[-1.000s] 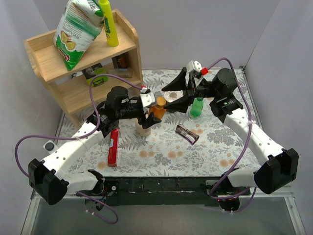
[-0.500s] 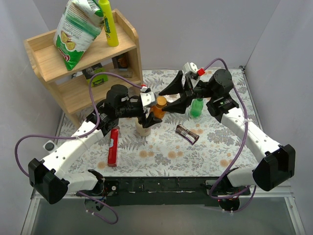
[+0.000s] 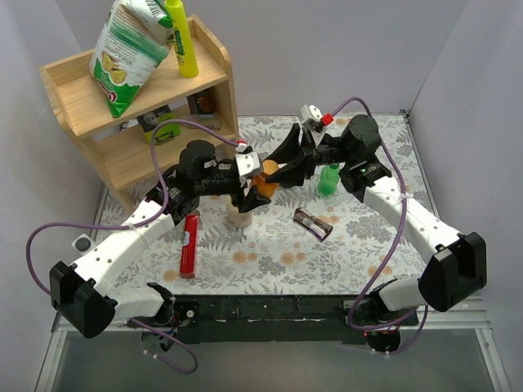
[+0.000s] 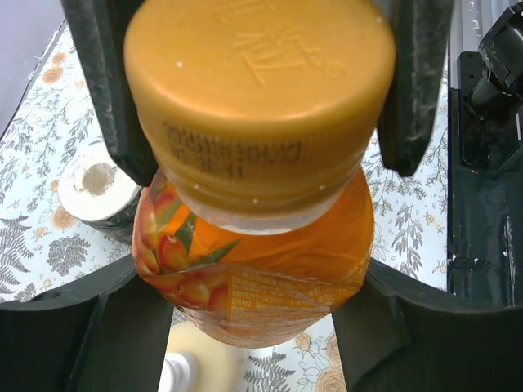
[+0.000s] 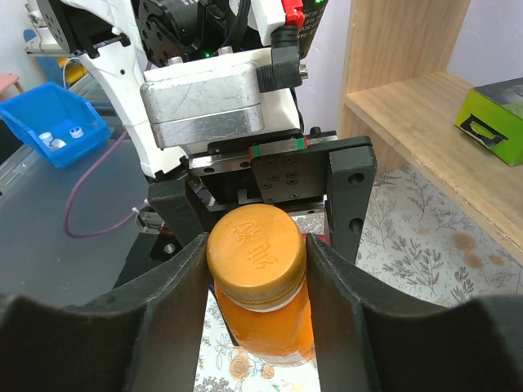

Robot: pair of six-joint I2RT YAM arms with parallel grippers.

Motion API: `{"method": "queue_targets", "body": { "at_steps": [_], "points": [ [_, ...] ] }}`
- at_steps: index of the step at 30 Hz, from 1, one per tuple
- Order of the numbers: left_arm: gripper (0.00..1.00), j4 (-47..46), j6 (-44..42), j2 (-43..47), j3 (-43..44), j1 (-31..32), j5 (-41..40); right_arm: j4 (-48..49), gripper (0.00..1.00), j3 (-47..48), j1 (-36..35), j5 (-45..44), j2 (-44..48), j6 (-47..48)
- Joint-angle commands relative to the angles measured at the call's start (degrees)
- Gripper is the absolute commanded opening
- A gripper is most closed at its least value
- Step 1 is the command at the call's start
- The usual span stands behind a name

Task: Screw on the bottle caps

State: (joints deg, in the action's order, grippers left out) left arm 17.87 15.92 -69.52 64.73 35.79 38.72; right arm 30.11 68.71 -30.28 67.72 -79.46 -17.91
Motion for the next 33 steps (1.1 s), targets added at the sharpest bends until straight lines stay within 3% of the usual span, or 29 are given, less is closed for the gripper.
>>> {"method": "queue_targets", "body": {
  "at_steps": [1,4,10,14,17,21,24,28,33],
  "points": [
    [0.0,-1.43,-0.28,0.43,1.1,0.24,1.54,1.89,0.54,2.4,-0.74,-3.46,0.27,0.16],
    [0.0,-1.61,-0.1,0.08,1.27,0.24,1.8,1.71,0.68,2.92,-1.0,-6.1,0.36,0.25],
    [0.0,-1.87,-0.02,-0.53,1.54,0.24,1.71,2.06,0.7,3.8,-1.09,-5.59,-0.34,-0.72],
    [0.0,-2.05,0.16,-0.53,1.28,0.24,1.62,2.15,0.6,3.89,-1.09,-5.15,-0.52,-0.72],
    [0.0,-2.31,0.42,-0.53,1.1,0.24,1.71,1.45,0.46,4.33,-1.36,-4.88,-0.78,-0.11],
    [0.0,-3.45,1.39,-0.62,1.01,0.24,0.66,-2.48,0.21,4.5,-1.88,-7.24,-0.35,2.43],
    [0.0,-6.07,3.4,-0.62,0.58,0.51,-2.41,-7.33,0.01,5.55,-2.67,-16.02,1.06,5.33],
    [0.0,-8.99,6.67,-0.27,-0.56,3.23,-10.14,-19.16,0.01,8.89,-3.46,-30.67,1.76,8.32],
    [0.0,-11.89,8.6,-0.53,-1.18,6.75,-20.87,-26.67,0.01,12.59,-4.43,-38.45,1.15,8.86]
  ]
}}
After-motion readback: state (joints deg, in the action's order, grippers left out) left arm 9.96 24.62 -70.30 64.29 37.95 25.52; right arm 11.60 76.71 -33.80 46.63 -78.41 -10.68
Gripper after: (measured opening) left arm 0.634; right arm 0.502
